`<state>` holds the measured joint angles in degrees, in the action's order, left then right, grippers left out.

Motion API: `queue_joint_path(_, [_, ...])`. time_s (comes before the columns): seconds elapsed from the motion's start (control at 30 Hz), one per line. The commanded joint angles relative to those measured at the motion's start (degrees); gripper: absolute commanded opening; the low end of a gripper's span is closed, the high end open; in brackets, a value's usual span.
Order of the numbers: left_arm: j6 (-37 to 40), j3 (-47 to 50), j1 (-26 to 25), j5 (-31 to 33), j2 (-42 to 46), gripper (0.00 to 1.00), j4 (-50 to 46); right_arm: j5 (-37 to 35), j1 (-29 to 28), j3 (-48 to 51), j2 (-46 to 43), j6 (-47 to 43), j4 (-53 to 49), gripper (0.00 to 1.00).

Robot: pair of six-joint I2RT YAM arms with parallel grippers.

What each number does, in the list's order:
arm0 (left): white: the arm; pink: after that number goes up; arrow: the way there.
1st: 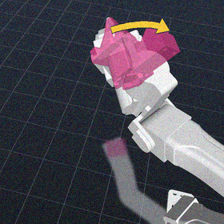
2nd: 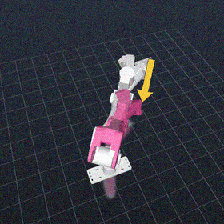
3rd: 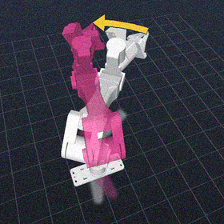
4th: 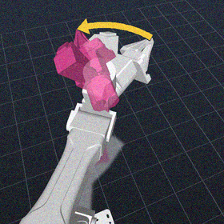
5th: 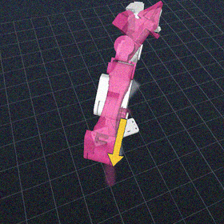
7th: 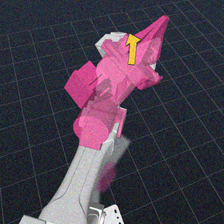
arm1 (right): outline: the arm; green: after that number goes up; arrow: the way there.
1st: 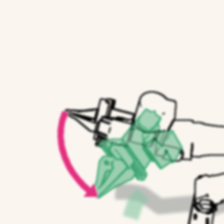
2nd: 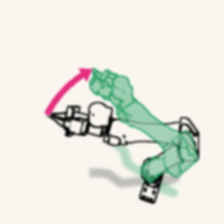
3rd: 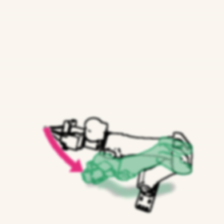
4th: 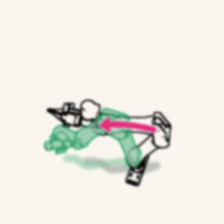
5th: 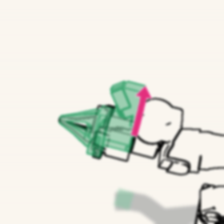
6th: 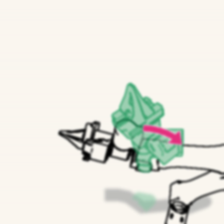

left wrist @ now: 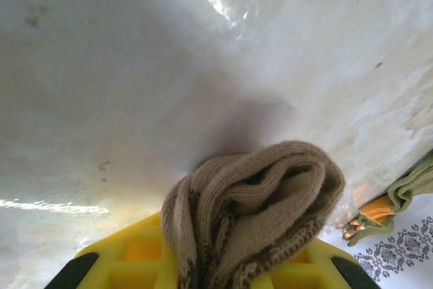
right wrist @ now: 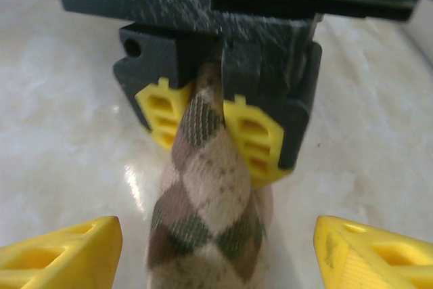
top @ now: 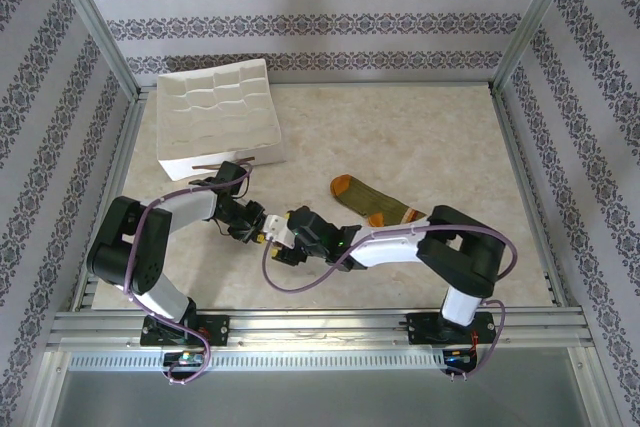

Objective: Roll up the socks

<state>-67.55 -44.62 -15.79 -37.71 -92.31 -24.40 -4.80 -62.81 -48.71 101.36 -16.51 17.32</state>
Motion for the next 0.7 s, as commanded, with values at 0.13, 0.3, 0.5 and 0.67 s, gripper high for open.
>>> queue_joint_path(0.13, [-0.73,0.51,-0.54,2.65,-2.52,0.00,-5.92,-3.63,-0.74,-4.97,5.97,-1.88,-4.20,0.59])
queue_joint_path(0.3, [-0.93,0.80,-0.52,2.31,-1.41,0.05,-4.02,2.23,1.47,-5.10,5.76,3.79,-6.87,0.21])
queue_joint_path(0.5, [-3.06,4.02,-0.17,-1.01,0.46,0.35,8.51,20.47,5.90,-5.16,5.83,10.27,-10.80,0.04])
queue_joint_path(0.67, [-1.65,4.17,0.04,-3.21,-0.47,0.53,13.66,31.40,10.05,-5.50,7.49,16.97,-11.37,0.00])
